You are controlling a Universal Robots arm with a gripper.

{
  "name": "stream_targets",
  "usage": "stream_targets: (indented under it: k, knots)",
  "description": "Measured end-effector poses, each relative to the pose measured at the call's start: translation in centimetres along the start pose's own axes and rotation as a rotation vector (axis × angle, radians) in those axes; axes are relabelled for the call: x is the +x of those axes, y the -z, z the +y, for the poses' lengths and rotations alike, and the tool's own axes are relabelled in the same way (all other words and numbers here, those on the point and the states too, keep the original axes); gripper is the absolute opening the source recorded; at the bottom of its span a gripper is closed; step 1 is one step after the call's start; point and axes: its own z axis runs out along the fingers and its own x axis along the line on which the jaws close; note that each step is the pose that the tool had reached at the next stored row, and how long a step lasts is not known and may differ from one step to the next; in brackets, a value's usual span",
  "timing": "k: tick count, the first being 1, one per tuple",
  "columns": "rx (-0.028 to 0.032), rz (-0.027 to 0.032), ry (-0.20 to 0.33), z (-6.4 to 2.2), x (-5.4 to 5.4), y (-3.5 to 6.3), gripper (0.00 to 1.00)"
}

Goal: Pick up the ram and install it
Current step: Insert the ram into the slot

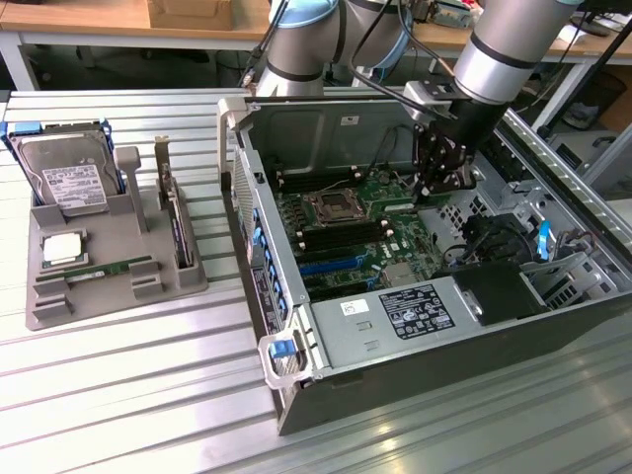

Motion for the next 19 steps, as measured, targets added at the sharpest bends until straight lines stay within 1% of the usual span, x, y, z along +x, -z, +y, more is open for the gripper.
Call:
stream_targets:
  k: [19]
  knots:
    - [0.0001,-0.0001,0.000,-0.03,0.00,-0.54,0.12]
